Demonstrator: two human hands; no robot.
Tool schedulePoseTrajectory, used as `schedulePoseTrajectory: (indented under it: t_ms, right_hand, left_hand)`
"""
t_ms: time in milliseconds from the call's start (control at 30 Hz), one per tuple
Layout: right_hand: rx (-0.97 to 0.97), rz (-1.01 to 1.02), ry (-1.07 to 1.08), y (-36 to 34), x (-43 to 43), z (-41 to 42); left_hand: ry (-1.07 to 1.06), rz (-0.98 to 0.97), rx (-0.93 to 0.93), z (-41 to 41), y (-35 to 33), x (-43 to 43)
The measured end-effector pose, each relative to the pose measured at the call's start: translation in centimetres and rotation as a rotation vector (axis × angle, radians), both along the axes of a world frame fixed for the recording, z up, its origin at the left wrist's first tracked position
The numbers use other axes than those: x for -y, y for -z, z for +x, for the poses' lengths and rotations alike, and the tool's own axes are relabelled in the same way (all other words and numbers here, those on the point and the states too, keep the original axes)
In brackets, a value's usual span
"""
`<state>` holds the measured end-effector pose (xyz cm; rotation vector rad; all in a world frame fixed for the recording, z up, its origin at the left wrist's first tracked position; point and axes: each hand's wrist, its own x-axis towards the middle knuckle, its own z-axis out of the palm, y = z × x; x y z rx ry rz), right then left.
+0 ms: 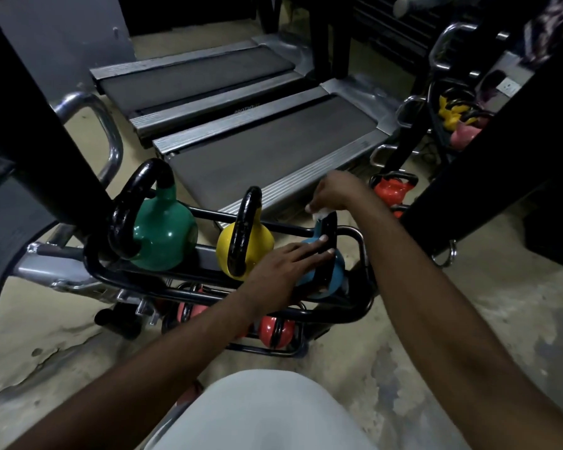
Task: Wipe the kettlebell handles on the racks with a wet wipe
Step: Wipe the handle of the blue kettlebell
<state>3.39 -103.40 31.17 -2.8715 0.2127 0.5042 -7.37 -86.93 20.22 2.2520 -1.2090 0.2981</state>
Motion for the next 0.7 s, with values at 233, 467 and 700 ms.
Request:
schedulePoseTrajectory:
  t_ms: [233, 467, 700]
  right_hand:
    - [-0.213, -0.521, -0.311, -0.9, -3.8, 0.1]
    - [-0.257, -0.619, -0.4, -1.9, -4.7, 0.2]
    - [-0.133, -0.589, -0.441, -2.1, -4.1, -0.2]
  left_hand:
    - [-0.05, 0.008, 0.136, -0.8, 1.6, 0.7]
    - [-0.159, 0.009, 0.185, -2.1, 1.8, 1.0]
    - [-0.178, 0.088, 0.09, -2.6, 2.1, 1.0]
